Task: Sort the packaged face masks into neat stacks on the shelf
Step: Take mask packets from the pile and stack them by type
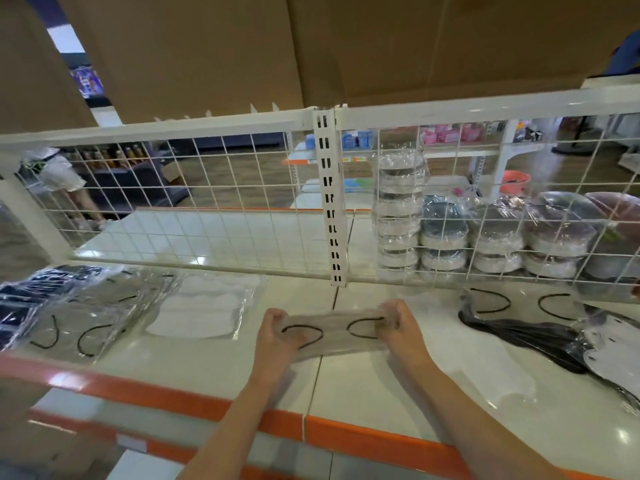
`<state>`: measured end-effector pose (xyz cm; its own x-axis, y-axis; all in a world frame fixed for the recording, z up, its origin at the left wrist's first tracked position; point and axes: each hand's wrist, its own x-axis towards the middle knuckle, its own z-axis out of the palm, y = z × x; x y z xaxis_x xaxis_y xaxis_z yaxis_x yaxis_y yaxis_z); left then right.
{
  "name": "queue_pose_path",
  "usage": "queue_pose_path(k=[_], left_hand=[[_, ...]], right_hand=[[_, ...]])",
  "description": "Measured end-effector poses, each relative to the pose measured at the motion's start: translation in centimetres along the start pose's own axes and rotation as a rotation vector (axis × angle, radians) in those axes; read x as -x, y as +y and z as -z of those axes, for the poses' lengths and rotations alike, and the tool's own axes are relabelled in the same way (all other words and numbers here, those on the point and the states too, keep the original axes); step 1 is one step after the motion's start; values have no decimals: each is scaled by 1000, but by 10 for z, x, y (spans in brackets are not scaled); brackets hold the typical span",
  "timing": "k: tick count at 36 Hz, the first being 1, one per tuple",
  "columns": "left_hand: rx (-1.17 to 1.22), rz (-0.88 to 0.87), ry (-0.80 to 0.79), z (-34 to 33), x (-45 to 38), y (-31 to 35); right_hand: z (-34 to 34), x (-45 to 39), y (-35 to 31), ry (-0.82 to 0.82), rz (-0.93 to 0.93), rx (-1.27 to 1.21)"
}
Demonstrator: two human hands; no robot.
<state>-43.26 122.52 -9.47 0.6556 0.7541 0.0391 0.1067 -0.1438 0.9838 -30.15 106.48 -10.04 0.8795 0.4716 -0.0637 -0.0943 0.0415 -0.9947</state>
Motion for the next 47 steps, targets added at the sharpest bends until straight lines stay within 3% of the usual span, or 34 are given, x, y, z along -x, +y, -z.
queue_pose_path(k=[4,8,11,17,22,29,33,38,40,45,47], left_hand=[[-88,-45,56,4,4,-8],[-273,-26,-43,12,7,-22],[-297,-13,-52,24,2,-22],[-296,101,27,91,-23,-7],[-375,179,60,172,-48,-9],[-430,202,144,290,-76,-23],[-658,179,199,353,-95,-31],[-981,107,378,402,-105,-31],[-1065,109,324,418,-106,-39],[-1169,51,-5,433,-100,-68],[-1200,47,-51,433,-97,-77]], right_hand=[[-8,4,-1,82,57,39],[-6,11,8,65,35,344],[-17,10,7,63,-4,426],[-71,2,-20,-219,-84,689],[-143,10,-35,-380,-151,562],[-258,18,-29,-453,-174,385],[-325,26,-14,-518,-129,422],[-403,32,1,-463,-79,499],[-425,32,7,-447,-67,544],[-466,33,18,-431,-34,619],[-481,33,21,-472,-31,692]])
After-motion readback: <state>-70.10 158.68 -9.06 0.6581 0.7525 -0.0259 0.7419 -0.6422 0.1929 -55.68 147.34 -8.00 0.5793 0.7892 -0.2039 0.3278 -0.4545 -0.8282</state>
